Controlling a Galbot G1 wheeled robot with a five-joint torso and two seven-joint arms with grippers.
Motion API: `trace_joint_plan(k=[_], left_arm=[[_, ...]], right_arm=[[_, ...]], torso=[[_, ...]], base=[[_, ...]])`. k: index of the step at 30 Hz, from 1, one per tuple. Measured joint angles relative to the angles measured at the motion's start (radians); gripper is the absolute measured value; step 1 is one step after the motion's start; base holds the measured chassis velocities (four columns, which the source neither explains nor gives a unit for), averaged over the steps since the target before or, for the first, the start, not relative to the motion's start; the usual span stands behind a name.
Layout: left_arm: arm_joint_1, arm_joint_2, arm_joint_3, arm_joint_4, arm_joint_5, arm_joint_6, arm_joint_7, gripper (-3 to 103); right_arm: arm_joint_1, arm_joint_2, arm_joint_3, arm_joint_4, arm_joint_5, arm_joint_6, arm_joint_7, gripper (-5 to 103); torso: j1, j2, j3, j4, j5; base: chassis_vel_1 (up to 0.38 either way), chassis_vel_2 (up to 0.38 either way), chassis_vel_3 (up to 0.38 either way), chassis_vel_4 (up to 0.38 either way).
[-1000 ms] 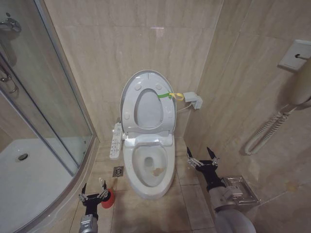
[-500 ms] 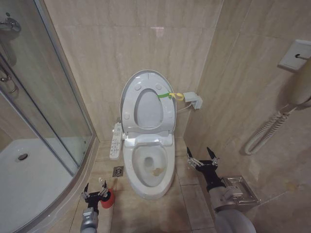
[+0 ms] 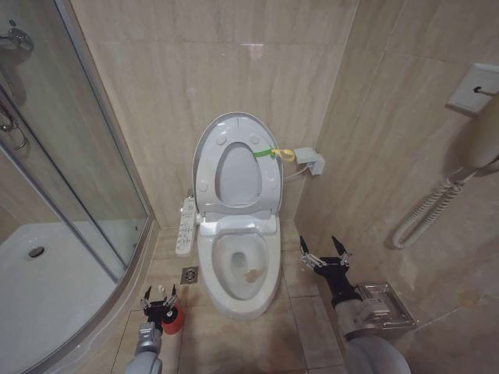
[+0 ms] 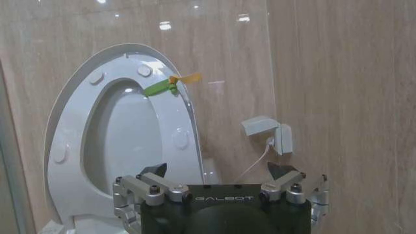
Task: Open the toilet lid, clean the toilet bowl with a toilet brush, close the toilet lid, and flush.
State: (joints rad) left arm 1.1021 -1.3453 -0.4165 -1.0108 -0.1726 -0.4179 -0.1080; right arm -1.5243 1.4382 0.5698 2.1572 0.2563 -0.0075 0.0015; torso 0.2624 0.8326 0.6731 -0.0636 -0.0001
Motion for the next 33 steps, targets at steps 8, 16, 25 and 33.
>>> trace_joint_plan(k=[8, 16, 25, 33], left_arm=[[-0.021, -0.008, -0.004, 0.041, -0.002, -0.009, 0.032, 82], [-0.043, -0.009, -0.012, 0.079, 0.001, -0.017, 0.041, 70], [-0.055, -0.018, -0.021, 0.101, 0.010, -0.032, 0.065, 45], [-0.040, -0.019, -0.028, 0.101, 0.016, -0.046, 0.072, 22]], right_arm=[[0.000, 0.000, 0.000, 0.000, 0.000, 0.000, 0.000, 100], [0.000, 0.000, 0.000, 0.000, 0.000, 0.000, 0.000, 100], [0.000, 0.000, 0.000, 0.000, 0.000, 0.000, 0.000, 100], [0.000, 0.000, 0.000, 0.000, 0.000, 0.000, 0.000, 100]], torso=[[0.000, 0.000, 0.000, 0.0000, 0.0000], [0.000, 0.000, 0.000, 0.0000, 0.0001], [0.000, 0.000, 0.000, 0.0000, 0.0001], [0.000, 0.000, 0.000, -0.0001, 0.0000]], base=[[0.000, 0.000, 0.000, 0.000], [0.000, 0.000, 0.000, 0.000], [0.000, 0.000, 0.000, 0.000], [0.000, 0.000, 0.000, 0.000]])
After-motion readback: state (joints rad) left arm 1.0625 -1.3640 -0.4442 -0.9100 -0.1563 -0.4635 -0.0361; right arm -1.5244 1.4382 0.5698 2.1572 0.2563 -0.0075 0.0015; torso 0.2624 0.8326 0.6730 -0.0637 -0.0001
